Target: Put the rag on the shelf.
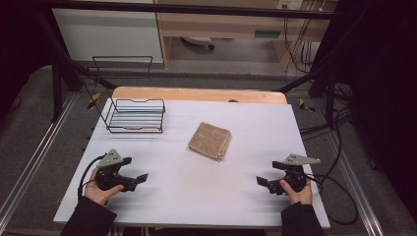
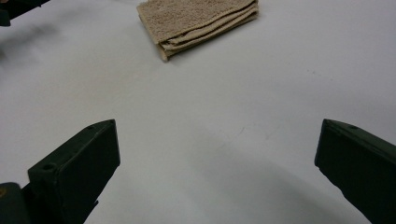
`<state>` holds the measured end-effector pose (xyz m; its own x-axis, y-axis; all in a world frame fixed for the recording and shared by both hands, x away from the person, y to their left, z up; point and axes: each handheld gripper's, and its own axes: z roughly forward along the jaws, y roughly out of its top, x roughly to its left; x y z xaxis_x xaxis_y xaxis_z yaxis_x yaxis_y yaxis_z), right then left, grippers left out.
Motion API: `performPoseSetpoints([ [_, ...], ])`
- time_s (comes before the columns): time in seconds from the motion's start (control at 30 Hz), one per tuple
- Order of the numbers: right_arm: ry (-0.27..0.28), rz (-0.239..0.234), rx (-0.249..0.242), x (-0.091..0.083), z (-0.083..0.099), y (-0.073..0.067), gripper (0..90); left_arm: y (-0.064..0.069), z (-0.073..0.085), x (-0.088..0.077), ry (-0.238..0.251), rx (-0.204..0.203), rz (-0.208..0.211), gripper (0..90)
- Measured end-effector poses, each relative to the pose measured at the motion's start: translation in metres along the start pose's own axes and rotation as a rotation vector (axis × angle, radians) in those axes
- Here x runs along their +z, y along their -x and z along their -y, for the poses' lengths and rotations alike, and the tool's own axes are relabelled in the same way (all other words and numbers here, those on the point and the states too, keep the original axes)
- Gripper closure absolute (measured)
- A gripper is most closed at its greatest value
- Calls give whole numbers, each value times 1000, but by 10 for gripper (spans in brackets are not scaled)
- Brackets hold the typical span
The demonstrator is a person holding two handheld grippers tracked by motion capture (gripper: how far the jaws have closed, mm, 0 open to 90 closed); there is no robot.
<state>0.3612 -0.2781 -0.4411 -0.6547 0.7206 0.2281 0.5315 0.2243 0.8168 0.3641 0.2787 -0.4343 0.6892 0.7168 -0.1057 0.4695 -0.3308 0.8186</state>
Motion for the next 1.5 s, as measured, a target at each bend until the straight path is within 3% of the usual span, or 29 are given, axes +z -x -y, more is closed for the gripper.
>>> performPoseSetpoints([
  [0.37,-8,8,10,3,0,-2,7,1,0,0,-7,2,-2,55],
  [0.73,-18,13,-15,15,-9,-15,6,2,0,1,-9,8,-4,54],
  [1.0,-26,25,-41,32,-18,-27,6,1,0,1,-13,3,-10,55],
  [1.07,-33,40,-32,38,-21,-29,11,1,0,1,-13,4,-12,55],
  [1.3,-65,87,-72,59,-33,-42,39,0,0,0,-14,0,-16,55],
  [1.5,-64,79,-108,76,-45,-55,93,-1,0,1,-18,-2,-22,55],
])
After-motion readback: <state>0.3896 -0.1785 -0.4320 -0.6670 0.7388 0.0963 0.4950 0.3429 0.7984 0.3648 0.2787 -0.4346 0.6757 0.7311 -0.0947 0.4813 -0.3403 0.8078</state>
